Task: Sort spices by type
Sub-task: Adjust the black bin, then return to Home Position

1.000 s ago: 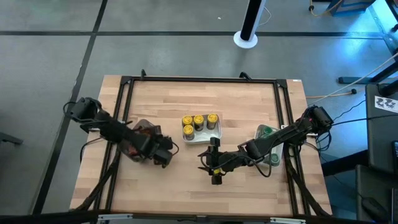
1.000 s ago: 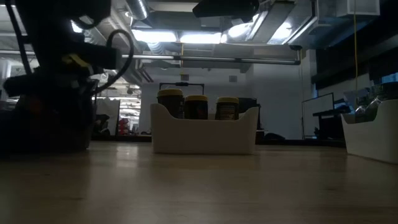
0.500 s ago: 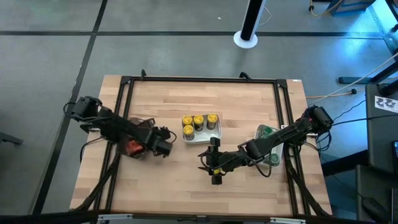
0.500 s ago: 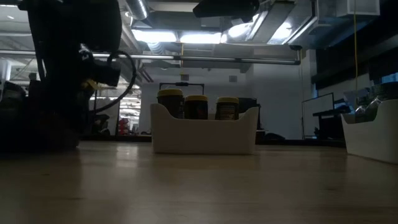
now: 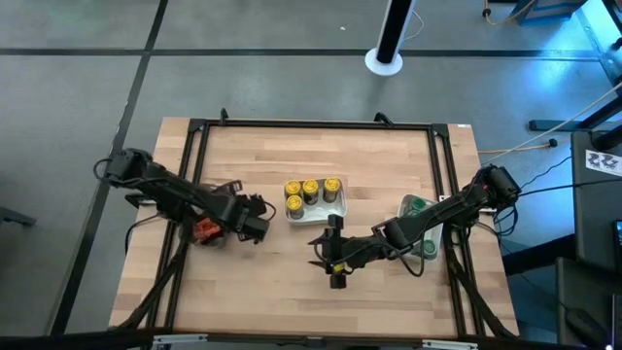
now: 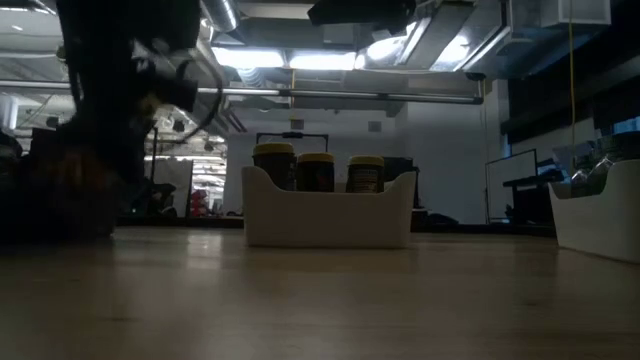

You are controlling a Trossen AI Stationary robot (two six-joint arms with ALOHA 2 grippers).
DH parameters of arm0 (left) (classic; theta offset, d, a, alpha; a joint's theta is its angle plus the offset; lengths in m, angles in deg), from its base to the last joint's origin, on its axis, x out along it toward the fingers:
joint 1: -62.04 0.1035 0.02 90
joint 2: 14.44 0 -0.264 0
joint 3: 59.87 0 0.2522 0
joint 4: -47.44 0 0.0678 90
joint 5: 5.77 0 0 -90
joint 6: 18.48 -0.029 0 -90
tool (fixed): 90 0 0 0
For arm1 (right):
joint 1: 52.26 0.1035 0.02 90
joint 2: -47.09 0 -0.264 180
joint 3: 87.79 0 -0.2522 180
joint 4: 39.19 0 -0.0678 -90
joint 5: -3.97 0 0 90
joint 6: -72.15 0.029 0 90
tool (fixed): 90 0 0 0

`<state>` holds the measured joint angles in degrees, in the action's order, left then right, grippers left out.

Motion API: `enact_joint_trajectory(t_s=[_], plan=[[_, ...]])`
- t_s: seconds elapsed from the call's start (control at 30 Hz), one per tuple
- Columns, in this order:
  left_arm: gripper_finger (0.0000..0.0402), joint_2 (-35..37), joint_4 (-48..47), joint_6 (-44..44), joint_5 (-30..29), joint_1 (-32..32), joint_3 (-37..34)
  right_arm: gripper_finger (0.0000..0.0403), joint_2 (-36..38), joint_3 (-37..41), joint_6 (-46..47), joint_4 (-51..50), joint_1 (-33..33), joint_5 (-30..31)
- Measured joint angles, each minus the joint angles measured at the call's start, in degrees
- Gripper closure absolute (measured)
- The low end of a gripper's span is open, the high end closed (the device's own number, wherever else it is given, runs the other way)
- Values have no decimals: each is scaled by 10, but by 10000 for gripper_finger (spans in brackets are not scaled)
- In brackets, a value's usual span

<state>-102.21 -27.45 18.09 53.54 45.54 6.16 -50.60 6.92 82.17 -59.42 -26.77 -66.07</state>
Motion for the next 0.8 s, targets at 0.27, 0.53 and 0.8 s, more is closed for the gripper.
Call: enact_joint_trajectory(t_s=[0.27, 0.53, 0.8], plan=[[391, 109, 83, -185, 23, -2, 25, 181, 8, -9, -15, -9, -5, 0], [399, 232, 172, -305, 85, 9, 24, 244, 57, -11, -36, -79, -37, -28], [400, 301, 216, -355, 102, 9, 24, 336, 65, 0, -71, -109, -116, -126]])
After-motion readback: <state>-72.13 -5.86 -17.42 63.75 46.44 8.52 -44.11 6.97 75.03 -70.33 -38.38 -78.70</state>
